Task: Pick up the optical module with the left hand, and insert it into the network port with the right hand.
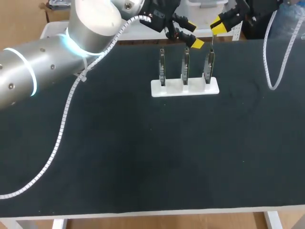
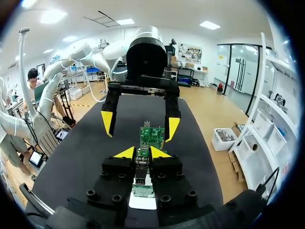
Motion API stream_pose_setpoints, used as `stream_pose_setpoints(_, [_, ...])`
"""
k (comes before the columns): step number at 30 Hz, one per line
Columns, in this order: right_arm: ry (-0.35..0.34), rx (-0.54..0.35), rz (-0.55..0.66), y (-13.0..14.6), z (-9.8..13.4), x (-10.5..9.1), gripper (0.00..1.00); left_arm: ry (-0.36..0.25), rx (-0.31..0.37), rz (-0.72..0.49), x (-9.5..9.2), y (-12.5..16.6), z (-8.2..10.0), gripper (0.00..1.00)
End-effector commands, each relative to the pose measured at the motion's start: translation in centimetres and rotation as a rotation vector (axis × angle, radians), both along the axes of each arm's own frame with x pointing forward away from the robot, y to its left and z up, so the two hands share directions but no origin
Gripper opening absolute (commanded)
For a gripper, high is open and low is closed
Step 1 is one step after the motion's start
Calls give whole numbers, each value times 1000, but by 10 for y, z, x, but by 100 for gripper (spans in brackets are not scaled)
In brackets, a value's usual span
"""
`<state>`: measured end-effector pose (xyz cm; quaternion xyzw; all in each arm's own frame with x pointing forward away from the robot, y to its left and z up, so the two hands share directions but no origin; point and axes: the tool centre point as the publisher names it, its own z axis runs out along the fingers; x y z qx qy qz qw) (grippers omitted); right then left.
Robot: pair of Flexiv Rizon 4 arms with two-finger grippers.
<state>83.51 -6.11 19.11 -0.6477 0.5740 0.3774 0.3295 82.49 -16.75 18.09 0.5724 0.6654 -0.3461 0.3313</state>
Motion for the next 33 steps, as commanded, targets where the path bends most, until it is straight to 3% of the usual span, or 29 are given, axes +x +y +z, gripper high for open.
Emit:
stream_pose_setpoints(1, [545, -60, 947, -1, -2, 8, 0, 2, 3, -5, 3, -1, 0, 100])
stream_pose_setpoints(33, [593, -51, 990, 0, -17, 9, 0, 2, 3, -5, 3, -1, 0, 100])
